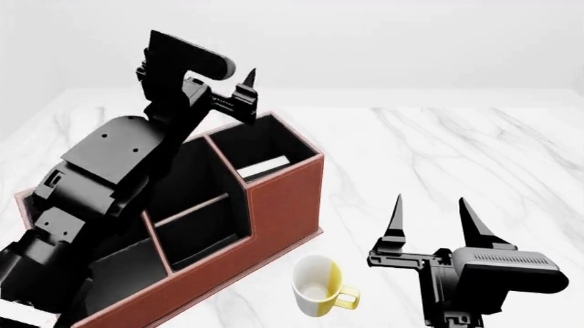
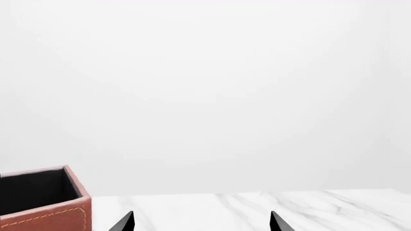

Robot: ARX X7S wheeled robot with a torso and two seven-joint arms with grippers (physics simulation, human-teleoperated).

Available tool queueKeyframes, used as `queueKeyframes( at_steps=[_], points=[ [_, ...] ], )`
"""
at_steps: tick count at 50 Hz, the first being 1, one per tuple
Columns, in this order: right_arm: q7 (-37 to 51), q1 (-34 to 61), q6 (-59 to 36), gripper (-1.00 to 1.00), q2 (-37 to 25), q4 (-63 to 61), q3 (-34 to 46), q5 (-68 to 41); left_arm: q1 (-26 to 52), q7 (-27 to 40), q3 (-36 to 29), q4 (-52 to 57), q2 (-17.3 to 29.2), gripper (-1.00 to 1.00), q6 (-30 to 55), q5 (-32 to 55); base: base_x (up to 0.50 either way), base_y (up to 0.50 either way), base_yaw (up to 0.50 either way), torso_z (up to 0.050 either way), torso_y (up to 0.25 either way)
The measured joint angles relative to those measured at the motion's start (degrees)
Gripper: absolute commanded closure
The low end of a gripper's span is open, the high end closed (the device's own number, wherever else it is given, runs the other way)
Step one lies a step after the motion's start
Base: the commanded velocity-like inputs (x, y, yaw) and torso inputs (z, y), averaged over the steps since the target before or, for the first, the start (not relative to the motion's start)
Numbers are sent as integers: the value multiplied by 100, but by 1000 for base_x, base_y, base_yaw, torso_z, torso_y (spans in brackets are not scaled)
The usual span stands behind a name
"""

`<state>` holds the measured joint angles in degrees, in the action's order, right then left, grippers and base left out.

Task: Pick up the book and place it in the right compartment of the caddy.

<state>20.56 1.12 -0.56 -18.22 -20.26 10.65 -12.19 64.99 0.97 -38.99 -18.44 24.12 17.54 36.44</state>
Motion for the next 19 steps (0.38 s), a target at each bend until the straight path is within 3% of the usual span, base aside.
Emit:
queueKeyframes(
  at_steps=[9,19],
  points=[
    [151,12,5,-100,-103,-262,-68,227,-1957,1456,1199,2334,669,-100,-913,411,0,0,0,0,0],
    [270,-131,164,-100,-244,-653,-230,352,-3796,2494,2288,3953,916,-100,-2182,436,0,0,0,0,0]
  ],
)
